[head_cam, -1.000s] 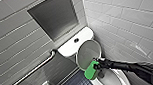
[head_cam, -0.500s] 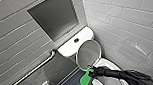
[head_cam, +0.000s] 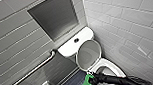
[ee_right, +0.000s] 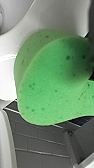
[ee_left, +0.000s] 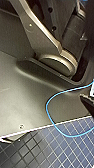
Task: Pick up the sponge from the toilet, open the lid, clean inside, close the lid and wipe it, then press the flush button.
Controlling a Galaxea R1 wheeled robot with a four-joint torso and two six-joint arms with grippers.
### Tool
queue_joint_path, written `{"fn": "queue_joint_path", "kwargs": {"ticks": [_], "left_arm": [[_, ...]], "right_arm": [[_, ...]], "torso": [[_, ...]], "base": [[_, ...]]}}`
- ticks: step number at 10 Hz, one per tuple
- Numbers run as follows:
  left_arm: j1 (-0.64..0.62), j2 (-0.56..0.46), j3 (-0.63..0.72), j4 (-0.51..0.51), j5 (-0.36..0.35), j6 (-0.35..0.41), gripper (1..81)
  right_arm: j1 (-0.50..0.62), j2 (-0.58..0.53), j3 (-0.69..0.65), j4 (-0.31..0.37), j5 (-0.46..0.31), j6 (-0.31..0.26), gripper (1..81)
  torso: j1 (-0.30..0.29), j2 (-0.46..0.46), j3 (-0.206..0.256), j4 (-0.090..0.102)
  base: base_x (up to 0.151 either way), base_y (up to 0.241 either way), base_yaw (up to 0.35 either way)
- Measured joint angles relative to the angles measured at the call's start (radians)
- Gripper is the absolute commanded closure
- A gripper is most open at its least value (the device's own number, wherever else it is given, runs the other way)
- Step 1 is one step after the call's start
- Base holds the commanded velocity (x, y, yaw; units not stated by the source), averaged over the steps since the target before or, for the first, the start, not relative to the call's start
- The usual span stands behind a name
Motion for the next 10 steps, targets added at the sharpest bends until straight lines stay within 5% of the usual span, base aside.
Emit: {"fn": "queue_joint_path", "kwargs": {"ticks": [5,10], "left_arm": [[0.000,0.000,0.000,0.000,0.000,0.000,1.0],[0.000,0.000,0.000,0.000,0.000,0.000,1.0]], "right_arm": [[0.117,-0.131,0.049,0.057,-0.009,0.001,81.1],[0.079,-0.139,0.050,0.033,0.002,0.000,81.1]], "torso": [[0.000,0.000,0.000,0.000],[0.000,0.000,0.000,0.000]], "base": [[0.000,0.000,0.000],[0.000,0.000,0.000]]}}
